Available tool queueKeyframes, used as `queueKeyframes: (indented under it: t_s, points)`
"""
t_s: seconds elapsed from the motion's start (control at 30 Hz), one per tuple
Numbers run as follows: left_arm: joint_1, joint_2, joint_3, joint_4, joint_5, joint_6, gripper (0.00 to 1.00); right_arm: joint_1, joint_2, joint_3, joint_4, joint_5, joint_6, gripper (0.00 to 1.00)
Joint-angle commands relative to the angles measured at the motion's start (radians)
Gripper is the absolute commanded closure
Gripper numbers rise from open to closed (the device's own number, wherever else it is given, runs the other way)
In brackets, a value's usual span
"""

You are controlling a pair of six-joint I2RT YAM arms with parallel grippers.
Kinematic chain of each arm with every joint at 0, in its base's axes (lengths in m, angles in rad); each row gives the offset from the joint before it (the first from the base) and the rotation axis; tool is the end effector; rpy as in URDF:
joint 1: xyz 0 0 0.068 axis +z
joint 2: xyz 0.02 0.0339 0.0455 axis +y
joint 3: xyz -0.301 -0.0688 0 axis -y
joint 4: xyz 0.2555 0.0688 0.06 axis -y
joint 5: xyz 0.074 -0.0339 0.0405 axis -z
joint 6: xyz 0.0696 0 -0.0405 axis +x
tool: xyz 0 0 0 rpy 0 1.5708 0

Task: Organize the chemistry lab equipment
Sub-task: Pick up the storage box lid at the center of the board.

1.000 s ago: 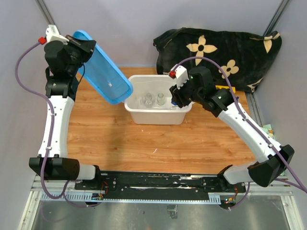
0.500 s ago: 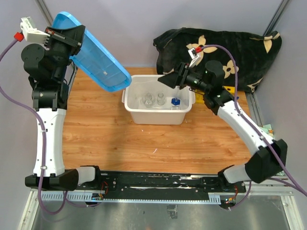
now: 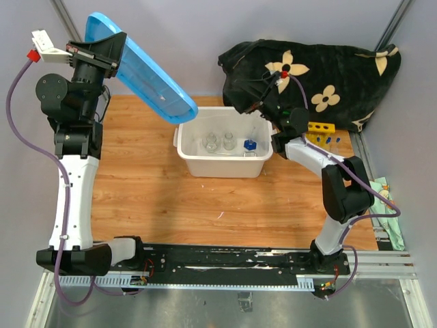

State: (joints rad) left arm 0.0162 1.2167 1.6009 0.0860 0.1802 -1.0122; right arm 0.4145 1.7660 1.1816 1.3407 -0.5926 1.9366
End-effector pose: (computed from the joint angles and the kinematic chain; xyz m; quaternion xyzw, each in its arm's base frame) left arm 0.2572 -0.0083 0.6118 -0.1894 0.4912 -0.4468 0.7233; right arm 0.3691 0.2049 0.4083 0.0671 0.4592 0.8550 0.2314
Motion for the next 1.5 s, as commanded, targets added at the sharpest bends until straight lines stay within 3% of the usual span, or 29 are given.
queueKeyframes:
  t_s: [0.0,0.27,0.43,0.97,1.47]
  points:
    - [-0.004,-0.016,0.0,0.203,0.032,-0.04,1.0,-0.001,-0.016,0.08,0.205,0.072,0.187,0.34]
    - [-0.032,0.024,-0.033,0.408,0.007,-0.022,1.0,0.045,0.018,0.115,0.219,0.09,0.288,0.35]
    - [-0.049,0.062,0.026,0.456,0.016,-0.014,1.0,0.109,0.05,0.102,0.222,0.122,0.315,0.35]
    - [-0.056,0.071,0.096,0.463,0.008,-0.022,1.0,0.209,0.147,0.082,0.243,0.247,0.331,0.31]
    - [-0.056,0.008,0.033,0.467,-0.016,-0.041,1.0,0.27,0.31,0.31,0.25,0.341,0.403,0.28]
